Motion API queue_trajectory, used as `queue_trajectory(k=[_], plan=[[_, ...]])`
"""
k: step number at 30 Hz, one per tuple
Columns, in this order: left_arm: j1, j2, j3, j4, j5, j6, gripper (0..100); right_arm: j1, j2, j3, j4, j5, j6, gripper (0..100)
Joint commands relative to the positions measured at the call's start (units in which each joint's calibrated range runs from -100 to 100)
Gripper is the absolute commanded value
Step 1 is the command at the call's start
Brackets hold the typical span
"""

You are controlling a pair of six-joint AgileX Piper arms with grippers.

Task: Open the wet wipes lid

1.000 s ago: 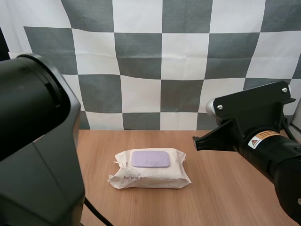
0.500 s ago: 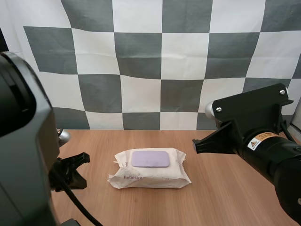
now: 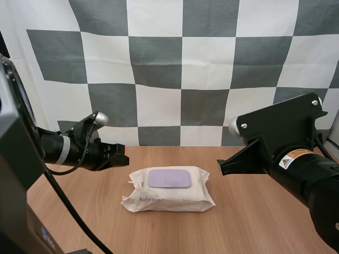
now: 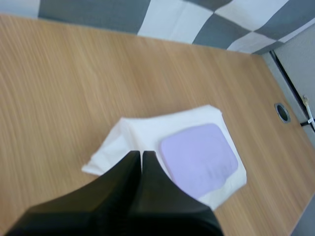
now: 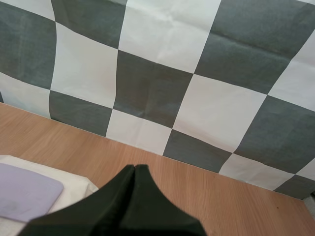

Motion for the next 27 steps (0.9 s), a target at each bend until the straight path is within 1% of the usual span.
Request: queue_trajectory(k=[1, 2, 4, 5, 6, 11, 17, 20, 24, 26, 27], plan=[[-0.02, -0.03, -0.27, -0.05, 0.0, 34.59, 26, 0.01, 0.03, -0.07, 0.03, 0.02, 0.0, 0], [-0.02, -0.03, -0.27, 1.63, 0.0, 34.59, 39, 0.01, 0.03, -0.07, 0.3, 0.02, -0.02, 0], [-0.02, -0.03, -0.27, 5.02, 0.0, 34.59, 70, 0.01, 0.03, -0.07, 0.43, 0.02, -0.02, 0], [-0.02, -0.03, -0.27, 6.49, 0.0, 34.59, 90, 0.01, 0.03, -0.07, 0.43, 0.02, -0.02, 0], [-0.02, -0.03, -0.27, 7.86, 0.0, 34.59, 100, 0.01, 0.03, -0.07, 0.43, 0.02, -0.02, 0], [-0.02, -0.03, 0.39, 15.31, 0.0, 34.62, 100, 0.01, 0.03, -0.07, 0.43, 0.02, -0.02, 0], [-0.02, -0.03, 1.71, 21.15, 0.0, 34.62, 100, 0.01, 0.03, -0.07, 0.43, 0.02, -0.02, 0], [-0.02, -0.03, 1.76, 22.09, 0.0, 34.62, 100, 0.01, 0.03, -0.07, 0.43, 0.02, -0.02, 0], [-0.02, -0.03, 1.76, 21.16, 0.0, 34.62, 100, 0.01, 0.03, -0.07, 0.43, 0.02, -0.02, 0], [-0.34, -0.03, 1.76, 20.58, 0.0, 34.62, 100, 0.01, 0.03, -0.07, 0.43, 0.02, -0.02, 0], [-0.76, -0.03, 1.76, 20.58, 0.0, 34.62, 100, 0.01, 0.03, -0.07, 0.43, 0.02, -0.02, 0]])
